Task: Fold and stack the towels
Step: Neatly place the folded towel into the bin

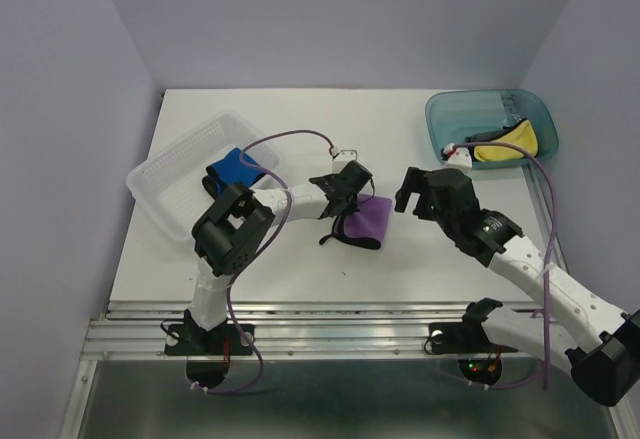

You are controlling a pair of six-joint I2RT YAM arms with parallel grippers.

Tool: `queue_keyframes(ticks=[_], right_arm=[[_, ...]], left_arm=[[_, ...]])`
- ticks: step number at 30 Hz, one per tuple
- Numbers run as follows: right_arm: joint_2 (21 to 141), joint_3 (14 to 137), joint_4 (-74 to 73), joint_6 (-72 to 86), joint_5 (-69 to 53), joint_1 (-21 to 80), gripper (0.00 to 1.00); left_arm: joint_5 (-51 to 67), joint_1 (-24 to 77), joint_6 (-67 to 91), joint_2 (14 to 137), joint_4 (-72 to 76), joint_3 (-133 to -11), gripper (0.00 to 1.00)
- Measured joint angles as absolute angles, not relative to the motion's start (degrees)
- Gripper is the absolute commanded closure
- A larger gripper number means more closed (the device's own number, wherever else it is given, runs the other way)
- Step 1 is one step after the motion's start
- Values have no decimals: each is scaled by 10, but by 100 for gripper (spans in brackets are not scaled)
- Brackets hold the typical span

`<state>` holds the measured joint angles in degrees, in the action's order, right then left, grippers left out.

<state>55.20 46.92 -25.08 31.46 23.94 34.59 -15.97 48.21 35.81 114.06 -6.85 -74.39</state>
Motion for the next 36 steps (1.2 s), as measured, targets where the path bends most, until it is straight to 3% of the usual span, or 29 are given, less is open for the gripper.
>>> queue_keyframes(ticks=[18,36], right_arm=[[524,430,-228,298,267,346,0],[508,423,-216,298,268,346,0]], left_arm=[[-368,490,351,1013,-135,-721,100],[-445,462,337,890,-161,-766,100]])
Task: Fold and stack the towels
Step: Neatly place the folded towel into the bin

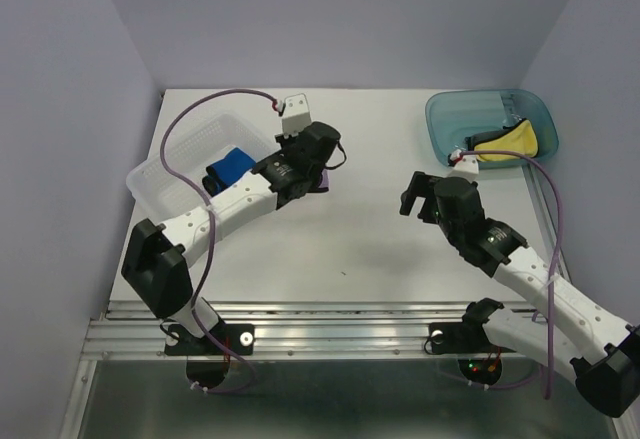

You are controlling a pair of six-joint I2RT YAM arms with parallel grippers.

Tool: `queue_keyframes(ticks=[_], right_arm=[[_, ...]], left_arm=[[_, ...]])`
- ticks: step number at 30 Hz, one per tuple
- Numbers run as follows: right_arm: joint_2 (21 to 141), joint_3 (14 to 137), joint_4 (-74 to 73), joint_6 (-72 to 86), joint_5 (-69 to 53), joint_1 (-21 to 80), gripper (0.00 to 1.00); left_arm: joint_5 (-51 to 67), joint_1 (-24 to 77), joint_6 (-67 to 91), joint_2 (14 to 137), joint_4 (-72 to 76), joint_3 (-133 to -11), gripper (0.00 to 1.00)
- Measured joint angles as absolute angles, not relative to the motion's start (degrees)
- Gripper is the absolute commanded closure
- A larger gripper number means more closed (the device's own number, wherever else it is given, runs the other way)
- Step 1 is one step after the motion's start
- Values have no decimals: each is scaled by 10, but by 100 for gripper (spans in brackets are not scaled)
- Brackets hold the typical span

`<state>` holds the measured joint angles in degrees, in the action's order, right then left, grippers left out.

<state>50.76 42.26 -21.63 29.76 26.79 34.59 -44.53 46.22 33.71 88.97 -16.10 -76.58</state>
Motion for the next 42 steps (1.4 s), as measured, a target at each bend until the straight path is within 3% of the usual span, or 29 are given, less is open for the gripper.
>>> queue_keyframes(ticks=[10,22,42], right_arm=[[507,423,-213,298,269,346,0],[511,423,-213,298,271,346,0],[526,423,-213,297,272,346,0]], left_arm=[[-419,331,331,881,-149,-794,100],[-368,259,355,881,-142,-790,100],[-318,175,399,881,-59,-649,100]])
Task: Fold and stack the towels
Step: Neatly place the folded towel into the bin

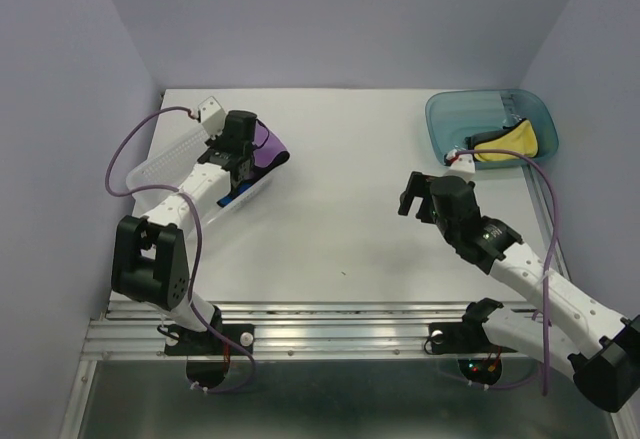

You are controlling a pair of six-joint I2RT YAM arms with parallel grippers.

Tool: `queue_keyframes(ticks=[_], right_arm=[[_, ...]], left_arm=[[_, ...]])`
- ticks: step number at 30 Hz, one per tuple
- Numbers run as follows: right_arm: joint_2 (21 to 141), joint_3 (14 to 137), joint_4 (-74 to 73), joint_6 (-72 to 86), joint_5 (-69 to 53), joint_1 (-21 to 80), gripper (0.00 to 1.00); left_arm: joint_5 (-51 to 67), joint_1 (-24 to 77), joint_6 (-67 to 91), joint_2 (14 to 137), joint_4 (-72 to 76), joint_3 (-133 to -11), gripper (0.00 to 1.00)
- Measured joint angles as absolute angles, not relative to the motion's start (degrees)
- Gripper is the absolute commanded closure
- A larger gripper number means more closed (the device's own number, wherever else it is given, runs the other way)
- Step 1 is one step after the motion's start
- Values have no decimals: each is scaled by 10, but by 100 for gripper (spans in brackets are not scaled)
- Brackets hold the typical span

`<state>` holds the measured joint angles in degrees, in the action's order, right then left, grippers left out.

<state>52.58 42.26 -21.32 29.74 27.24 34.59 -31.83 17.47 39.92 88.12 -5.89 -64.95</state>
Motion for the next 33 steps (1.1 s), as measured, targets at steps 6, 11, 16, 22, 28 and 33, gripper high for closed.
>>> queue_keyframes(ticks=[6,11,16,22,28,33], right_arm=[[534,423,-213,297,273,346,0],[540,423,-213,295,274,346,0],[544,423,-213,294,274,346,0],[545,423,-213,294,275,346,0],[545,423,-213,294,275,346,0],[545,423,-213,294,275,346,0]], left_arm=[[-307,144,399,882,-40,-633,100],[-294,115,402,887,-26,-624,100],[-286,103,410,903,-25,-622,100],[-283,99,425,911,-34,-622,100],[-264,96,436,911,-45,-622,100],[-237,96,441,893,-56,-622,100]])
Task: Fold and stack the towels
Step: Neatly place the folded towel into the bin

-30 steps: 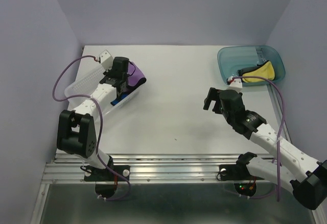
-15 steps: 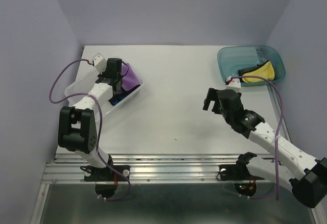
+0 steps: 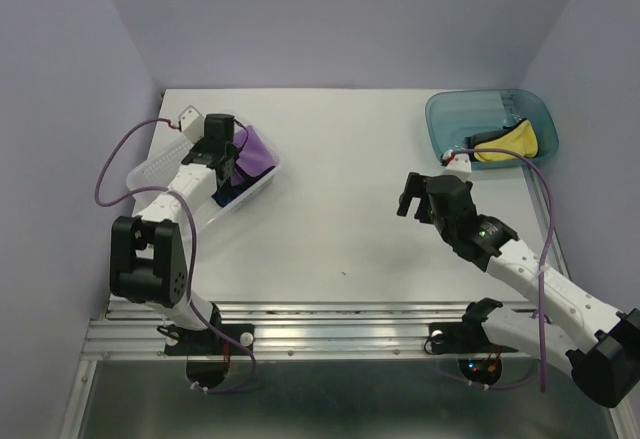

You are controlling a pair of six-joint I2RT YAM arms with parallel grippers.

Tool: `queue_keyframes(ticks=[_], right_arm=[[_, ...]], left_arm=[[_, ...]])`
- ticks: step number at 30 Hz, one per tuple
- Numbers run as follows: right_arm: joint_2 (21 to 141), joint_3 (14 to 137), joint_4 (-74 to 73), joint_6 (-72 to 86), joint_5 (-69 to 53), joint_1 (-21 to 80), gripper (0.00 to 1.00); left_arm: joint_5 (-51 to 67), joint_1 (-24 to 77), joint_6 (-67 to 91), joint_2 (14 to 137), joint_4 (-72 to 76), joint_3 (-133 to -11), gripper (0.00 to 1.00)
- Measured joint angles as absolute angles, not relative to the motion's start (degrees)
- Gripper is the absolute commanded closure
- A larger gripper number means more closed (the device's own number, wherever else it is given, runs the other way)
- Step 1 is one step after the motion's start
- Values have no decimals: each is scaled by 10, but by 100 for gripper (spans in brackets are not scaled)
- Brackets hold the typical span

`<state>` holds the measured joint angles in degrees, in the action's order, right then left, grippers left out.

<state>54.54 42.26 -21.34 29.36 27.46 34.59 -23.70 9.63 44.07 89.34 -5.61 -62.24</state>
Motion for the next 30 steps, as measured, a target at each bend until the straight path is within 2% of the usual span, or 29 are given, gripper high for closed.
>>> queue_keyframes(ticks=[9,19,30], right_arm=[[545,423,-213,294,274,346,0],[549,423,-214,294,274,346,0],[549,423,-214,294,274,346,0]], left_arm=[[-208,96,451,803,-71,-622,100],[-178,96,451,856,-79,-623,100],[-154,96,472,860,-87,-658,100]])
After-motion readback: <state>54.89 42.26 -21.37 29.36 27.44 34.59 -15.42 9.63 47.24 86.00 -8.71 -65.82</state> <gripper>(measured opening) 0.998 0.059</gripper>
